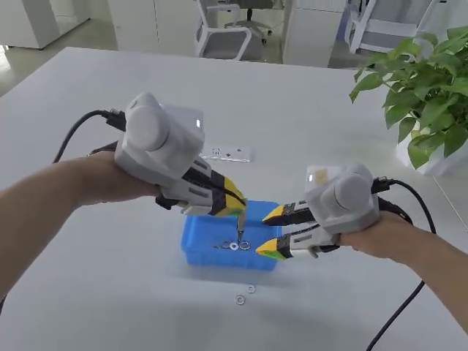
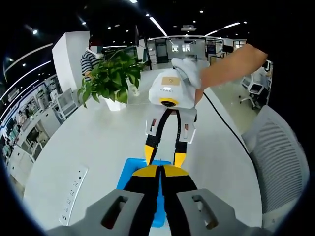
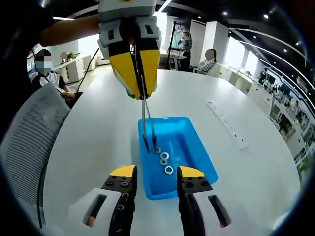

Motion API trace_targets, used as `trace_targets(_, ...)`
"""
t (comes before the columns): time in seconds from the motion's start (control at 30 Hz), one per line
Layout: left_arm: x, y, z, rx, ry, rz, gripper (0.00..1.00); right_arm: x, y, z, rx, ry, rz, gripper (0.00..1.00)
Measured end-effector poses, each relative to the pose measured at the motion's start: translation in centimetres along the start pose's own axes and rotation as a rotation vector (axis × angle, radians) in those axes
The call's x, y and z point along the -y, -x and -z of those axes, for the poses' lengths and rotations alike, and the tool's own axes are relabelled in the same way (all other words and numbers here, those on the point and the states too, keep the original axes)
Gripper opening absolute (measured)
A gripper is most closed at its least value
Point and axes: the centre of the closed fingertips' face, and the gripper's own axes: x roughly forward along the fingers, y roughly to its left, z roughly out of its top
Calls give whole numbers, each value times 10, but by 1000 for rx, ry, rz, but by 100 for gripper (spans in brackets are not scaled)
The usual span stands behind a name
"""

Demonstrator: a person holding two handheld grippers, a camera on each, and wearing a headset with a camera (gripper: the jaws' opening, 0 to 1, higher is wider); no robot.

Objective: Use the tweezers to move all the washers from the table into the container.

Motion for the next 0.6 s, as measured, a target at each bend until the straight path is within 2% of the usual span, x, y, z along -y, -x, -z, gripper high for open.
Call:
trace_targets(0.1, 4, 0, -2, 1, -1, 5, 5, -2, 6, 3, 1, -11, 12, 36)
trace_targets(0.3, 12, 0, -2, 5, -5, 11, 5, -6, 13, 11, -11, -48, 32, 46)
trace_targets(0.6, 27, -6, 4, 4, 4, 32, 5, -13, 20, 20, -18, -92, 60, 59)
